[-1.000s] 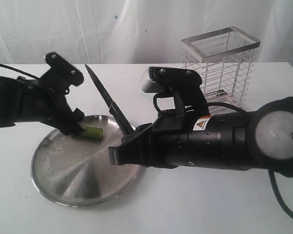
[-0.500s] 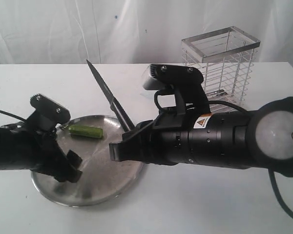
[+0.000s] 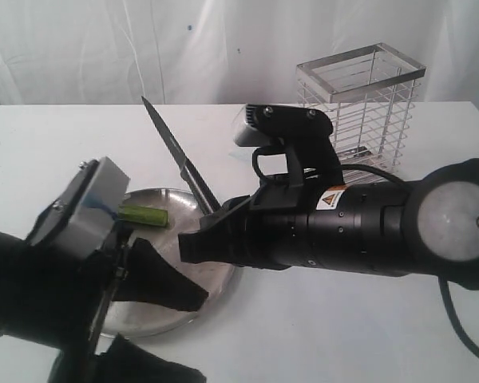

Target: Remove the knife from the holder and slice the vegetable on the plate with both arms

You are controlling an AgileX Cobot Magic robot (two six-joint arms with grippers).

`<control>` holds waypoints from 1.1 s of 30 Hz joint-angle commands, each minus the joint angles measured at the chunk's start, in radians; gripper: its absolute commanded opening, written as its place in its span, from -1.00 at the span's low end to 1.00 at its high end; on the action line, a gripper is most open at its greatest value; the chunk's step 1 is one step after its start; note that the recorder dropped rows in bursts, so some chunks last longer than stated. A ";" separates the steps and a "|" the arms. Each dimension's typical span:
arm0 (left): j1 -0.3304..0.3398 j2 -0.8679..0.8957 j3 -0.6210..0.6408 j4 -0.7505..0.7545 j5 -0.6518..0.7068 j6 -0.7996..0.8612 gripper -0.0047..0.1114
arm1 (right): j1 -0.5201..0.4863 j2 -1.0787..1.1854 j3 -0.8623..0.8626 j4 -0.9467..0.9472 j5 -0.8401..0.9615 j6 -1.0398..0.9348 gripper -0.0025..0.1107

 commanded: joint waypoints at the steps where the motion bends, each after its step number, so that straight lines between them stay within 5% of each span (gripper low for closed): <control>1: 0.001 -0.161 -0.070 0.199 -0.005 -0.059 0.35 | -0.006 -0.013 0.003 -0.008 -0.021 -0.010 -0.96; 4: 0.001 -0.264 -0.136 0.371 -0.145 -0.056 0.35 | -0.006 -0.013 0.003 -0.008 -0.013 -0.010 -0.96; 5: 0.001 -0.321 -0.163 0.537 -0.296 -0.063 0.35 | -0.006 -0.013 0.003 -0.008 -0.011 -0.010 -0.96; 8: 0.003 -0.324 -0.151 0.727 -0.646 -0.128 0.31 | -0.006 -0.013 0.003 -0.008 -0.003 -0.010 -0.96; 11: 0.078 -0.158 -0.151 0.779 -0.570 -0.126 0.03 | -0.006 -0.013 0.003 -0.008 0.014 -0.010 -0.96; 14: 0.142 0.037 -0.156 0.808 -0.530 -0.126 0.10 | -0.006 -0.013 0.003 -0.020 0.046 -0.011 -0.96; 20: 0.142 0.301 -0.262 0.836 -0.523 -0.123 0.10 | -0.006 -0.013 0.003 -0.018 0.046 -0.029 -0.96; 33: 0.142 0.555 -0.468 0.942 -0.531 -0.125 0.10 | -0.006 -0.013 0.003 -0.018 0.068 -0.029 -0.96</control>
